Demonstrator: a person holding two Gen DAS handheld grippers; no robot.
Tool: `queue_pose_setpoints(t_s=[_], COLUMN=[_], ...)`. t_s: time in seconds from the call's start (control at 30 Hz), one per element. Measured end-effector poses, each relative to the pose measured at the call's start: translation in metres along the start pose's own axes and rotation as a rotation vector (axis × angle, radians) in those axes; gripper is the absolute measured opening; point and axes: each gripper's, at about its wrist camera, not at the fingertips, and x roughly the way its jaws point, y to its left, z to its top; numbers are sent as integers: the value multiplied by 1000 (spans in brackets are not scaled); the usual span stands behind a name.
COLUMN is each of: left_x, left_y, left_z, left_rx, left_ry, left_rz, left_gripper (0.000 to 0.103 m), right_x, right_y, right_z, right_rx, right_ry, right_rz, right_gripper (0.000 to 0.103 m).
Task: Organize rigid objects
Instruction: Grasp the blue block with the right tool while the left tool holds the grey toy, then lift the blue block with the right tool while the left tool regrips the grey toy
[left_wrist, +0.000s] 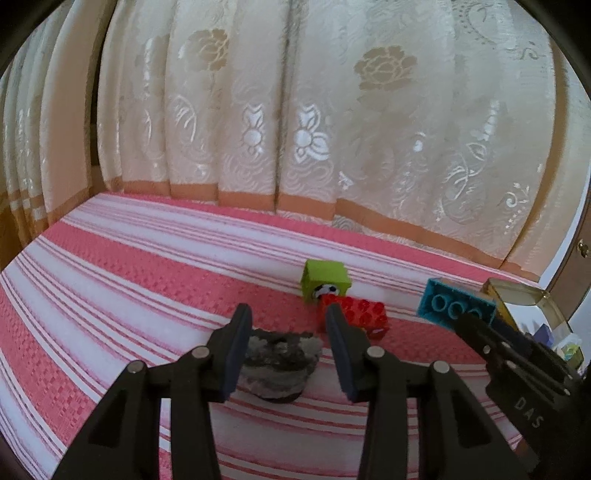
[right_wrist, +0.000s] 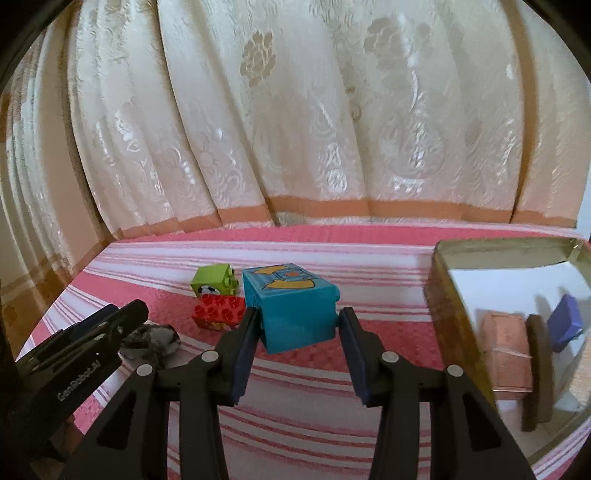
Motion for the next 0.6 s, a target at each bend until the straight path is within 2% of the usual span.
queue_pose_setpoints(t_s=[0.1, 0.17, 0.27, 0.37, 0.43, 0.5, 0.6], left_x=[-7, -10, -6, 5, 12, 11, 15], left_y=[1, 9, 23, 16, 0, -12, -11], left_z=[2, 4, 4, -2, -6, -8, -8], left_rx=[12, -13, -69, -31, 43, 97, 96], left_ry=[-25, -22, 16, 71, 110, 113, 132], left_rz=[-9, -42, -76, -72, -62, -71, -39], left_gripper=[41, 41, 41, 41, 51, 66, 72], right_x=[-13, -16, -19, -20, -21, -22, -22], right_y=[0, -1, -5, -8, -8, -6, -5], right_z=[-3, -4, -6, -5, -5, -5, -5], right_rx=[-12, -18, -14, -1, -5, -16, -17], right_ry=[-35, -42, -44, -48, -52, -55, -53], right_rz=[-23, -35, -49, -46, -43, -41, -40], right_gripper=[47, 47, 47, 47, 47, 47, 47])
